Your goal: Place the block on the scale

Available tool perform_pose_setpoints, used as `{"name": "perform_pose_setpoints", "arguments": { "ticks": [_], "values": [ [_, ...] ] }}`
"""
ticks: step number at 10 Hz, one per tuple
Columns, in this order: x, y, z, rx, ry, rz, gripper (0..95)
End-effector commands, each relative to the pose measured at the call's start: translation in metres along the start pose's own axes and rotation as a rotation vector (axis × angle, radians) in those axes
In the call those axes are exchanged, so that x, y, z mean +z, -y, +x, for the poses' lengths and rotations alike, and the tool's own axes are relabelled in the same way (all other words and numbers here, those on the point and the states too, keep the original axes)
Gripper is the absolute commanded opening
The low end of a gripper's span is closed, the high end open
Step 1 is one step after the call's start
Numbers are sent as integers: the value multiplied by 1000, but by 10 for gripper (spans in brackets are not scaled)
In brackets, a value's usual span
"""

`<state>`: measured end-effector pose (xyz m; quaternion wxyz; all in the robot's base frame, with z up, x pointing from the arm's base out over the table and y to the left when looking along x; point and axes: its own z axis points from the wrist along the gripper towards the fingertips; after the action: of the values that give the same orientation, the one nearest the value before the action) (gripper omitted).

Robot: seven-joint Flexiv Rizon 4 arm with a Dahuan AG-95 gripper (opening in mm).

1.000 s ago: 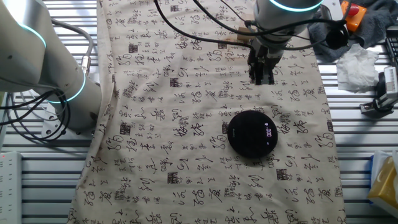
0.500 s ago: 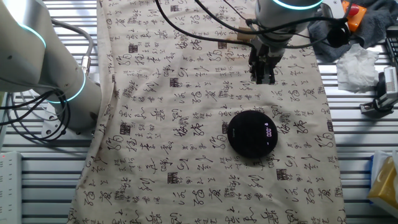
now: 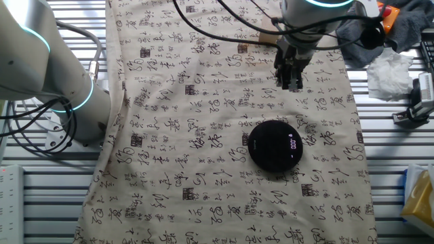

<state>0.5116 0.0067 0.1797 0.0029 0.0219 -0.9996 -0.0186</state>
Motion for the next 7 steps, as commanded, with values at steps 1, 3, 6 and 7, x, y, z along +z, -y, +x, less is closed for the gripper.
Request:
{"name": "perform_pose_setpoints", "arguments": {
  "ticks": [1,3,6,7],
  "values": [
    [-1,0,1,3,8,-7,0],
    [-1,-1,-1,7,9,-9,0],
    [-3,-3,-3,14,10,-13,0],
    [-4,-3,-4,15,11,-15,0]
  ]
}}
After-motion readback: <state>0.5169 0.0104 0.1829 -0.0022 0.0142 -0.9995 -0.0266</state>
